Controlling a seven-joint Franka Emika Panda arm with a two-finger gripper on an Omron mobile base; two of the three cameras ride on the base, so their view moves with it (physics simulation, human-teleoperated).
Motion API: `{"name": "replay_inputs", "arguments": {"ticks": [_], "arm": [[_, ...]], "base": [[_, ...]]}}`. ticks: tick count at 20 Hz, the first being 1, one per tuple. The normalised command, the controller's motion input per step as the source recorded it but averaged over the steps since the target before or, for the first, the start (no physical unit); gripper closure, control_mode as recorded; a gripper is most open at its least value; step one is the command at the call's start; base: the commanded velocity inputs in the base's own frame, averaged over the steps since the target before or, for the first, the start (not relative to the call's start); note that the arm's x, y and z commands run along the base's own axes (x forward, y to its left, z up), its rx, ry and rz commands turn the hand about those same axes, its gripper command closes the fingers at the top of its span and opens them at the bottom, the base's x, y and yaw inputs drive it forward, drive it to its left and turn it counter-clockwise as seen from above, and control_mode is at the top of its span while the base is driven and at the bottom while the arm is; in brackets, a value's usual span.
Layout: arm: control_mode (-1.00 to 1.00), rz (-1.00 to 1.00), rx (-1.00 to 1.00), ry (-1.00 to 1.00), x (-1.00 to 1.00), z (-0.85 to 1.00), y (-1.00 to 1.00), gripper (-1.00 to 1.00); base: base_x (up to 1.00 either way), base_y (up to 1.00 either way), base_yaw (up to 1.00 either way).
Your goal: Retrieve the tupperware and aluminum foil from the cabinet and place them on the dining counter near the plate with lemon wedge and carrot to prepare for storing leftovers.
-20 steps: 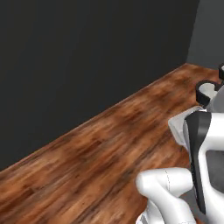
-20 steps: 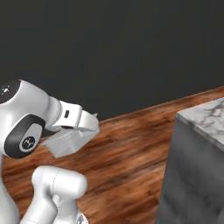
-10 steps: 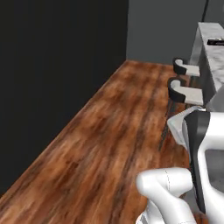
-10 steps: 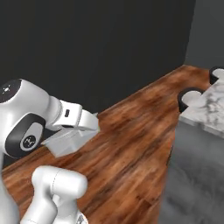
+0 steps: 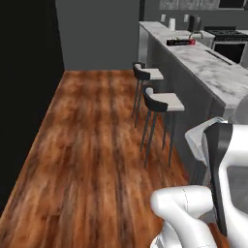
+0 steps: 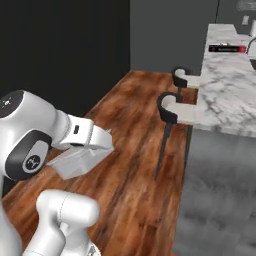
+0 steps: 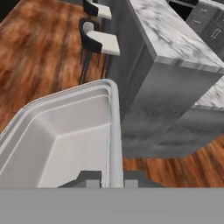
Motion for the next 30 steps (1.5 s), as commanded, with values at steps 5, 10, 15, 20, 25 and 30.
{"name": "replay_inputs", "arguments": {"ticks": [5, 10, 15, 20, 25, 30], "arm": [[1.0, 0.0, 0.0, 0.0, 0.0, 0.0, 0.0, 1.0], [1.0, 0.0, 0.0, 0.0, 0.0, 0.0, 0.0, 1.0], [1.0, 0.0, 0.0, 0.0, 0.0, 0.0, 0.0, 1.0], [1.0, 0.0, 0.0, 0.0, 0.0, 0.0, 0.0, 1.0], [1.0, 0.0, 0.0, 0.0, 0.0, 0.0, 0.0, 1.0], [1.0, 0.0, 0.0, 0.0, 0.0, 0.0, 0.0, 1.0]], "base": [[0.77, 0.7, -0.6], [0.95, 0.93, -0.51], [1.0, 0.93, -0.46], [1.0, 0.91, -0.46], [1.0, 0.87, -0.46], [1.0, 0.84, -0.47]]}}
